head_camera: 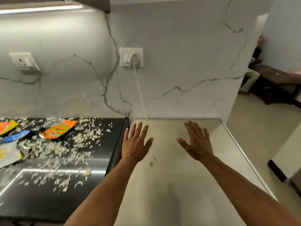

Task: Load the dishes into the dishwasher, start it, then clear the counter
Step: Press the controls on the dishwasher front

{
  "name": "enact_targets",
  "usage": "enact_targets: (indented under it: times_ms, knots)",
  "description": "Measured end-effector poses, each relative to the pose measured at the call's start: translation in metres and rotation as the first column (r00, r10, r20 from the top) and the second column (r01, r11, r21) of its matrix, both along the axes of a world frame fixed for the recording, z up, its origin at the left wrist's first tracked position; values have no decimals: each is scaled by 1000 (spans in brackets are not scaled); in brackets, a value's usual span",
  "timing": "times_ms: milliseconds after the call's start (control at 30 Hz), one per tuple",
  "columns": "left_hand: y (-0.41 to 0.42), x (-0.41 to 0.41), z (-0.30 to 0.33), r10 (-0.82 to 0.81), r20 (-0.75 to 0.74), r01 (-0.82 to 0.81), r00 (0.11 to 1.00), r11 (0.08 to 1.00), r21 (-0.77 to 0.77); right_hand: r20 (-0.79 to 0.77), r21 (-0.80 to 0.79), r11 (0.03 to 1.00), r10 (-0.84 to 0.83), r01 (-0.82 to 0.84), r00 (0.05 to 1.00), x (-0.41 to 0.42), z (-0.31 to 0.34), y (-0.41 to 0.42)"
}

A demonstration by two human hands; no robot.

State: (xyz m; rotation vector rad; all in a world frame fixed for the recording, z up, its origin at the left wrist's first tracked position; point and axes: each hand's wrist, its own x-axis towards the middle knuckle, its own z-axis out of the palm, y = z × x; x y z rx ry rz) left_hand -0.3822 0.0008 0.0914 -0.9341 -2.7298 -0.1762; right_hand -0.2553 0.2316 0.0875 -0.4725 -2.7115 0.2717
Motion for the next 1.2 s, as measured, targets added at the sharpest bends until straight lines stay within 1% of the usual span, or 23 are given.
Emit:
enact_targets:
  times_ms: [133,367,500,667,833,933,1000,1100,1200]
  knots:
    - [11,-57,32,-20,-50,24,999,996,87,-57,41,999,-12,14,998,-56,28,12]
    - [39,-150,89,-22,-146,47,989,983,176,-187,137,990,-13,39,982,-151,81,44]
    - [58,-204,121,-44,-272,112,961,964,240,-231,227,973,5,49,973,-203,113,68]
    - [85,-266,156,-33,-387,161,922,939,304,-355,306,947,16,100,935,-265,153,99]
    - [99,-315,177,-31,-486,230,873,906,355,-512,473,867,126,156,850,-315,183,120]
    - [96,-337,174,-19,-532,272,847,875,402,-591,548,810,197,210,783,-339,183,130]
    - [91,-350,171,-39,-576,332,817,848,413,-627,593,761,231,263,744,-350,179,138]
    - [84,-368,168,-73,-674,423,735,827,372,-653,636,696,256,334,712,-360,175,149]
    - [80,-380,165,-93,-724,444,683,841,310,-670,648,667,268,368,693,-366,173,153]
